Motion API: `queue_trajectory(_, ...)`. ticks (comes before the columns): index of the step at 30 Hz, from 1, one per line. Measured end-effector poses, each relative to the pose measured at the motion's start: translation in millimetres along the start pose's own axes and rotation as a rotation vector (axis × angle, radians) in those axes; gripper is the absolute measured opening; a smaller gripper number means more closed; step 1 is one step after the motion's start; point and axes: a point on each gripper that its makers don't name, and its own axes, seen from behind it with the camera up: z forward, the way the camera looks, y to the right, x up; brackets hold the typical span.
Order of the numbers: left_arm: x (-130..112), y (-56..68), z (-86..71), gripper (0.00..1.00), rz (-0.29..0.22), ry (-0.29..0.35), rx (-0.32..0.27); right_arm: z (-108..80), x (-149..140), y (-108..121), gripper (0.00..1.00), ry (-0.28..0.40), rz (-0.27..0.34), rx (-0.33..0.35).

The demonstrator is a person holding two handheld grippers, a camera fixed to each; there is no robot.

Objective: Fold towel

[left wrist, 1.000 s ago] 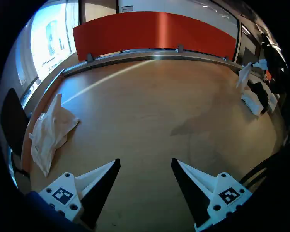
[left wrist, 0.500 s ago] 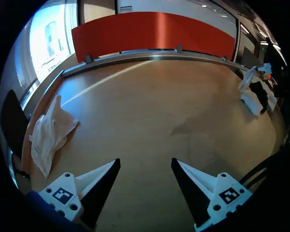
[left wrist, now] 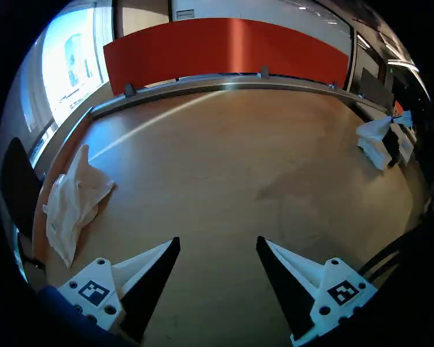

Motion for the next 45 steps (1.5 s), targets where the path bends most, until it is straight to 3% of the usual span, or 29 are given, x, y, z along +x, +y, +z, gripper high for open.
queue_trajectory(11,-1.7,-0.6,-3.2,0.98,0.01,-0.001,0.001,0.0,-46.1,13.4,0.05,-0.064,0.053,-0.044)
queue_trajectory(23,-4.1,-1.4,-6.6,0.98,0.021,-0.006,0.007,14.4,-99.5,26.5,0.05,-0.161,0.122,-0.101)
queue_trajectory(45,-7.8,-2.6,-6.1,0.98,0.021,-0.018,0.014,42.6,-142.6,20.9,0.05,-0.259,0.173,-0.153)
